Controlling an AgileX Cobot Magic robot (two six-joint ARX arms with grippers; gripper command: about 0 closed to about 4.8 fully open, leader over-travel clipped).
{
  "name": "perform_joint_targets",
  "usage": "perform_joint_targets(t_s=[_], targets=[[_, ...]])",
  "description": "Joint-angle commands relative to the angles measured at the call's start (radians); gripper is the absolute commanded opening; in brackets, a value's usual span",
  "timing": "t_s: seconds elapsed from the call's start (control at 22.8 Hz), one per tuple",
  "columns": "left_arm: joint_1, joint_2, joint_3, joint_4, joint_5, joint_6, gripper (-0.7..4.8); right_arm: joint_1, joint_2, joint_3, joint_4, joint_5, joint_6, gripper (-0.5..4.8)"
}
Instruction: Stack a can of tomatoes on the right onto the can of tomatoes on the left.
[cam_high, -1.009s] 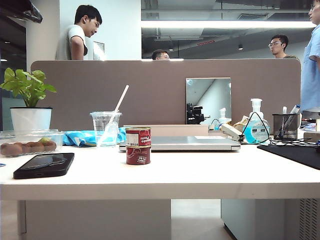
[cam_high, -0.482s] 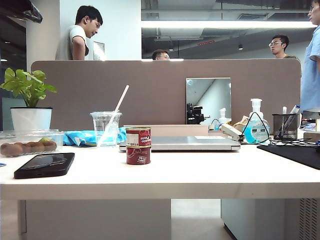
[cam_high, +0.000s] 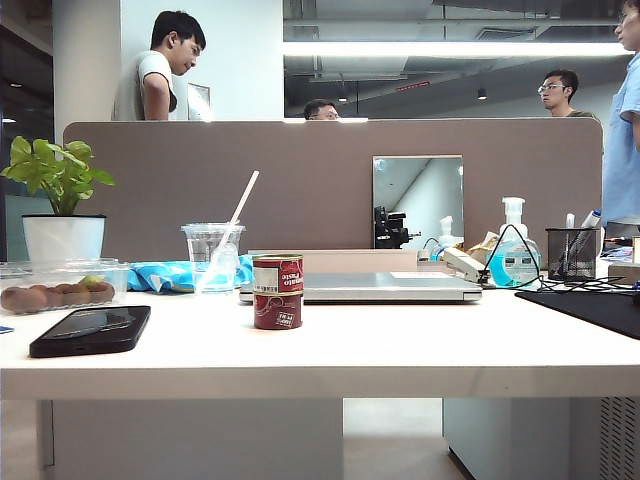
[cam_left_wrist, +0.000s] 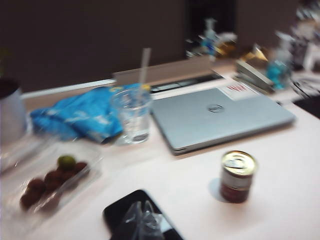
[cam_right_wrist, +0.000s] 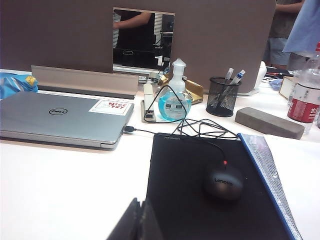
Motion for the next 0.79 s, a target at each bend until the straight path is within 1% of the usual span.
perform_joint_targets(t_s=[0.04, 0.13, 0.31, 0.39, 0.44, 0.53, 0.66, 0.79], targets=[[0.076, -0.082, -0.114, 0.139, 0.008, -0.080, -0.05, 0.000, 0.000, 0.006, 0.013, 0.005, 0.003, -0.05], [0.091, -0.145, -0.188, 0.195, 0.003, -0.084, -0.05, 0.000, 0.000, 0.006, 0.014, 0.005, 0.003, -0.05], [0.095, -0.246, -0.306, 0.232, -0.080, -0.090, -0.05, 0.001, 0.000, 0.006, 0.013, 0.004, 0.003, -0.05], [0.096, -0.294, -0.383, 0.246, -0.112, -0.113, -0.04, 0.000, 0.000, 0.006, 0.013, 0.005, 0.003, -0.05], [0.096, -0.316, -0.437, 0.280, -0.119, -0.126, -0.04, 0.001, 0.000, 0.006, 0.013, 0.004, 0.003, -0.05], [0.095, -0.333, -0.477, 0.291, -0.113, -0.136, -0.04, 0.000, 0.000, 0.006, 0.013, 0.005, 0.003, -0.05], [0.095, -0.344, -0.475, 0.238, -0.109, -0.141, -0.05, 0.000, 0.000, 0.006, 0.014, 0.005, 0.003, -0.05], [0.096, -0.346, -0.475, 0.234, -0.116, -0.130, -0.04, 0.000, 0.000, 0.006, 0.013, 0.005, 0.003, -0.05]])
